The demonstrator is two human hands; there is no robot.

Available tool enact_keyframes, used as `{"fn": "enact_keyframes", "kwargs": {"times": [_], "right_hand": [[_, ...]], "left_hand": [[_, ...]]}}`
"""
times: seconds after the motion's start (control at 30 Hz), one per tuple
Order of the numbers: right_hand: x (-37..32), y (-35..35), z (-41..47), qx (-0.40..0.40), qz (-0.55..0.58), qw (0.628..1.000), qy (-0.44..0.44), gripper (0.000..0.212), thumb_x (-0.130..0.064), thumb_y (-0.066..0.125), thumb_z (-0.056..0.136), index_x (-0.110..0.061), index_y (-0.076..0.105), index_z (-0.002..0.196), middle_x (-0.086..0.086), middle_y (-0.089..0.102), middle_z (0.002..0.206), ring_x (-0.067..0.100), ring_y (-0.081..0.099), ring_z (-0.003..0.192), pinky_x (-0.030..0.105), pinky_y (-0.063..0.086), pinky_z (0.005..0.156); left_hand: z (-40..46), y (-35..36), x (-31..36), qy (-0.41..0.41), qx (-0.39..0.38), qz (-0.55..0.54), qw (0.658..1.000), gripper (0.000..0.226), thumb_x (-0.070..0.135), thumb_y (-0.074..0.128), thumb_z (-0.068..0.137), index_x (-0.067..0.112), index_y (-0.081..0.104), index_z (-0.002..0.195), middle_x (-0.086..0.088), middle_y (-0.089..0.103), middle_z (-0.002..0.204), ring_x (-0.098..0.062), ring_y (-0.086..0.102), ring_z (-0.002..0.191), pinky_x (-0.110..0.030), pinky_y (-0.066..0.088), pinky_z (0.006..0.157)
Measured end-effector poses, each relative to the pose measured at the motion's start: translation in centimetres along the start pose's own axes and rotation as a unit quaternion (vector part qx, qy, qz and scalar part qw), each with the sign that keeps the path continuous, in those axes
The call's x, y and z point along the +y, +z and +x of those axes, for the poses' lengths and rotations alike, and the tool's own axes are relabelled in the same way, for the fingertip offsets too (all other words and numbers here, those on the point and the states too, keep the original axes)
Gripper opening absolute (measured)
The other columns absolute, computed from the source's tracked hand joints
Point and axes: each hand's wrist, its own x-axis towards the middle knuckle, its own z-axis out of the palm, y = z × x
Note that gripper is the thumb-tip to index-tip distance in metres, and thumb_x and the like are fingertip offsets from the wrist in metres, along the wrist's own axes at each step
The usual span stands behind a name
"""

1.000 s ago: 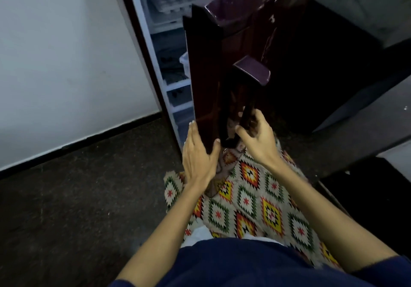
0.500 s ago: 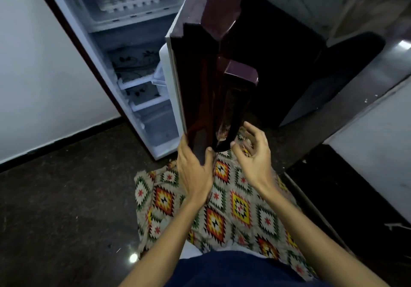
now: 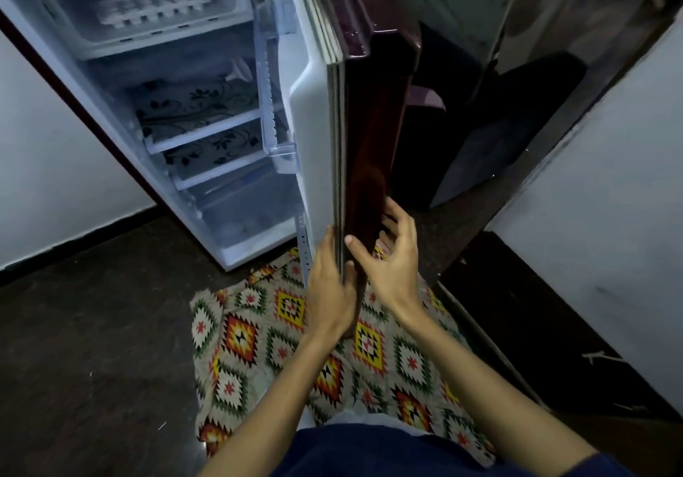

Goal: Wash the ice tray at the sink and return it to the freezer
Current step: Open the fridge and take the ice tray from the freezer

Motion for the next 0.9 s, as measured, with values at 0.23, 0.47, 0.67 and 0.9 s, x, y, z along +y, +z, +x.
{"fn": "enact_keyframes", "kwargs": {"times": [0.23, 0.47, 0.67, 0.9], "right_hand": [[1.4, -3.5, 3.0, 0.098, -0.024, 0.995, 0.004, 0.085, -0.029, 0.081, 0.072, -0.017, 0.033, 0.141, -0.003, 0.035, 0.137, 0.008, 0.040, 0.126, 0.034, 0.039, 0.109], [3.3, -7.8, 6.6, 0.128, -0.049, 0.991, -0.002, 0.090, -0.026, 0.084, 0.068, -0.017, 0.033, 0.142, -0.009, 0.034, 0.132, 0.010, 0.042, 0.123, 0.019, 0.040, 0.103], [4.6, -11.8, 9.6, 0.115, -0.064, 0.991, -0.005, 0.090, -0.031, 0.086, 0.065, -0.021, 0.036, 0.140, 0.000, 0.040, 0.140, 0.013, 0.046, 0.123, 0.017, 0.043, 0.098], [5.5, -14.5, 12.4, 0.116, -0.059, 0.991, 0.023, 0.093, -0.034, 0.087, 0.060, -0.024, 0.039, 0.138, 0.004, 0.045, 0.140, 0.017, 0.052, 0.123, 0.038, 0.049, 0.100]], "left_hand": [[-0.2, 1.8, 0.7, 0.014, -0.044, 0.030, 0.998, 0.058, 0.019, 0.047, 0.097, 0.018, 0.021, 0.149, 0.001, 0.036, 0.150, -0.017, 0.036, 0.137, -0.042, 0.033, 0.111], [-0.5, 1.4, -0.6, -0.010, -0.038, 0.043, 0.998, 0.063, 0.016, 0.051, 0.094, 0.016, 0.020, 0.150, 0.001, 0.032, 0.152, -0.016, 0.032, 0.139, -0.028, 0.027, 0.113], [-0.2, 0.1, -1.6, -0.027, -0.020, 0.045, 0.998, 0.064, 0.016, 0.051, 0.095, 0.016, 0.019, 0.150, -0.002, 0.030, 0.153, -0.017, 0.032, 0.139, -0.034, 0.030, 0.113], [0.7, -1.0, -2.1, -0.035, 0.015, 0.048, 0.998, 0.063, 0.013, 0.051, 0.094, 0.013, 0.021, 0.150, -0.004, 0.033, 0.152, -0.018, 0.032, 0.138, -0.030, 0.027, 0.113]]}}
